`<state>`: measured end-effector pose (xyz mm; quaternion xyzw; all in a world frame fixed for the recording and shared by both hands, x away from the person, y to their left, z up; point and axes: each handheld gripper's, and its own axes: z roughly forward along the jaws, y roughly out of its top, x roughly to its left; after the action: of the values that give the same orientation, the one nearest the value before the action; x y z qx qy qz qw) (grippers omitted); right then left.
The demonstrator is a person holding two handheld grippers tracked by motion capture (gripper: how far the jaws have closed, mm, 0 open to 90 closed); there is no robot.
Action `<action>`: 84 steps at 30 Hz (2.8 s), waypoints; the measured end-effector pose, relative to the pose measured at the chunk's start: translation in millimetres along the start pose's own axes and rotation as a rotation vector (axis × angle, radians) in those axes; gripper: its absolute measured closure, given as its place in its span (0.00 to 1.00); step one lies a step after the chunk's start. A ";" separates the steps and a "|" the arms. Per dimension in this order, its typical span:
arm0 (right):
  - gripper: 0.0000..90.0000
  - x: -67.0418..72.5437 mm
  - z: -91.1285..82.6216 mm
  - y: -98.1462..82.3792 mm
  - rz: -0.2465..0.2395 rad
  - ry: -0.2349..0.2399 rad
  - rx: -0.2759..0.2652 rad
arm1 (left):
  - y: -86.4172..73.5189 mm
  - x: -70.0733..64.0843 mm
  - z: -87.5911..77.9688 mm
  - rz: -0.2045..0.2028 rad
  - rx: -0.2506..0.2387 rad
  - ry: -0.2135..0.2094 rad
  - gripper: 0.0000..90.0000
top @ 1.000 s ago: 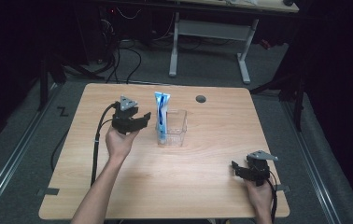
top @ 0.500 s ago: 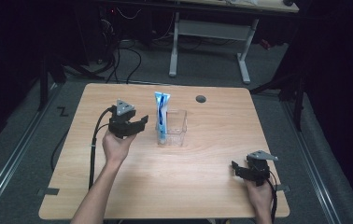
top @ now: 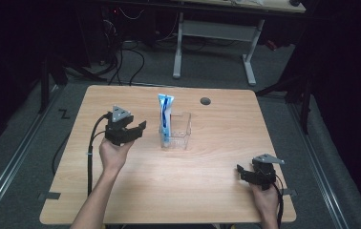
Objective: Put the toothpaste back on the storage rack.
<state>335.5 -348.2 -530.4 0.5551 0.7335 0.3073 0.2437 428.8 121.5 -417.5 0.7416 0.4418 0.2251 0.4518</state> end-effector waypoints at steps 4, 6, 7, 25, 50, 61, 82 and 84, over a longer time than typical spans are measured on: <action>0.31 0.0 0.0 0.0 0.000 0.000 0.000 | -3.6 2.6 -5.2 -0.004 -0.003 0.008 0.49; 0.32 -0.1 0.0 0.0 -0.002 0.000 -0.001 | -4.5 3.2 -6.2 -0.007 -0.004 0.009 0.49; 0.32 -0.1 0.0 0.0 -0.002 0.000 -0.001 | -5.4 3.9 -7.2 -0.010 -0.004 0.008 0.49; 0.31 0.0 0.0 0.0 0.001 0.000 0.000 | -18.2 15.5 -21.5 -0.029 -0.001 0.025 0.49; 0.31 -0.1 0.0 0.0 -0.002 0.000 0.000 | -30.3 19.5 -34.9 -0.029 0.001 0.033 0.49; 0.31 0.0 0.0 0.0 0.000 0.000 0.000 | -38.2 21.4 -40.1 -0.038 0.000 0.037 0.49; 0.31 -0.1 0.0 0.0 -0.002 0.000 -0.001 | -57.7 29.8 -46.5 -0.078 0.007 0.055 0.48; 0.31 -0.1 0.1 0.0 -0.002 0.000 -0.001 | -60.9 31.2 -47.0 -0.084 0.012 0.056 0.48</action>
<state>335.6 -348.3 -530.4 0.5543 0.7340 0.3075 0.2440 382.6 182.7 -449.5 0.7184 0.4865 0.2240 0.4440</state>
